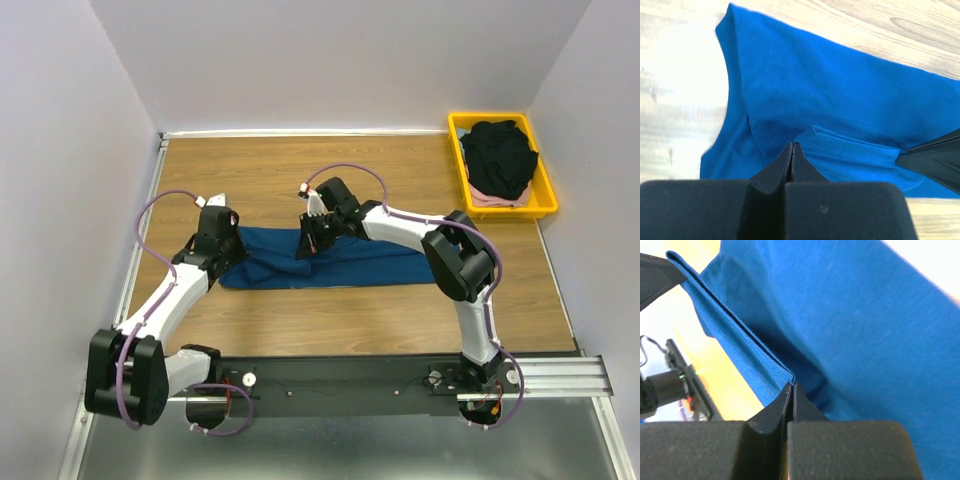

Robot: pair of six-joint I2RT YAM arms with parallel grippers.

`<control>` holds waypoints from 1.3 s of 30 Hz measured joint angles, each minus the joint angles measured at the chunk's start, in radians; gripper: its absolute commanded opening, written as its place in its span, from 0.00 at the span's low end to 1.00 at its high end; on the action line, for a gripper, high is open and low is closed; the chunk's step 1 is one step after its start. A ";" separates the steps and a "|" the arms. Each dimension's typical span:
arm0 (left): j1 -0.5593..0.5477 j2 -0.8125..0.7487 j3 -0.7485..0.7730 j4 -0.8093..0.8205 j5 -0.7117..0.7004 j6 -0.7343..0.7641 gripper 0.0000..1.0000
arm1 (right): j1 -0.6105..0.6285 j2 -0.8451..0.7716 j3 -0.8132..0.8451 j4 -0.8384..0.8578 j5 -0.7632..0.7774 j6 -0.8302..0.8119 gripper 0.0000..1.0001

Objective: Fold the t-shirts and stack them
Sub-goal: Fold the tshirt

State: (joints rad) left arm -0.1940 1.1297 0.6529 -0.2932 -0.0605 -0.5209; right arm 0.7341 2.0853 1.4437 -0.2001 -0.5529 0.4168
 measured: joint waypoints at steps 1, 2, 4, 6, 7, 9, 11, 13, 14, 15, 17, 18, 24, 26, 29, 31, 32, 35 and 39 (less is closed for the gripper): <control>0.000 0.021 0.004 0.016 0.000 0.015 0.00 | -0.002 0.006 0.016 -0.014 0.018 -0.012 0.07; 0.000 0.033 0.007 0.026 0.000 0.025 0.00 | -0.003 0.010 0.030 -0.025 0.029 -0.021 0.07; 0.000 0.068 0.011 0.051 0.000 0.046 0.00 | -0.005 0.019 0.056 -0.039 0.049 -0.042 0.07; 0.000 0.100 0.018 0.069 0.000 0.064 0.00 | -0.008 0.034 0.094 -0.059 0.074 -0.064 0.07; 0.000 0.118 0.023 0.075 0.000 0.074 0.00 | -0.009 0.042 0.111 -0.071 0.090 -0.080 0.07; 0.000 0.147 0.029 0.089 0.001 0.088 0.00 | -0.010 0.058 0.143 -0.091 0.109 -0.104 0.07; 0.000 0.166 0.032 0.092 0.000 0.098 0.00 | -0.010 0.073 0.170 -0.106 0.121 -0.124 0.08; 0.000 0.178 0.032 0.094 0.000 0.104 0.00 | -0.010 0.090 0.198 -0.124 0.133 -0.144 0.09; 0.000 0.183 0.032 0.095 0.000 0.105 0.00 | -0.010 0.100 0.216 -0.137 0.141 -0.156 0.12; 0.000 0.186 0.032 0.095 0.000 0.106 0.00 | -0.010 0.108 0.227 -0.142 0.145 -0.161 0.13; 0.000 0.191 0.032 0.094 -0.004 0.105 0.00 | -0.010 0.125 0.252 -0.152 0.151 -0.175 0.20; 0.000 0.193 0.032 0.093 -0.011 0.105 0.02 | -0.010 0.136 0.267 -0.160 0.156 -0.181 0.22; 0.002 0.196 0.035 0.060 -0.089 0.077 0.56 | -0.010 0.164 0.332 -0.229 0.206 -0.209 0.48; 0.002 0.189 0.044 0.037 -0.120 0.062 0.72 | -0.012 0.159 0.338 -0.244 0.244 -0.211 0.51; 0.003 0.142 0.048 0.005 -0.141 0.044 0.75 | -0.023 0.123 0.292 -0.259 0.301 -0.214 0.53; 0.003 0.091 0.055 -0.010 -0.142 0.032 0.75 | -0.051 0.063 0.227 -0.274 0.328 -0.209 0.53; 0.003 0.077 0.058 -0.013 -0.141 0.026 0.75 | -0.075 0.027 0.190 -0.280 0.343 -0.200 0.53; 0.003 0.042 0.058 -0.020 -0.131 -0.008 0.68 | -0.180 -0.089 0.070 -0.275 0.386 -0.166 0.53; 0.003 0.057 0.032 -0.013 -0.121 -0.047 0.50 | -0.348 -0.217 -0.103 -0.246 0.425 -0.105 0.52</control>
State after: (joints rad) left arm -0.1909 1.1866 0.6846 -0.3065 -0.1818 -0.5682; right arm 0.3862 1.8687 1.3403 -0.4461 -0.1284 0.3122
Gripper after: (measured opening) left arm 0.604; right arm 0.527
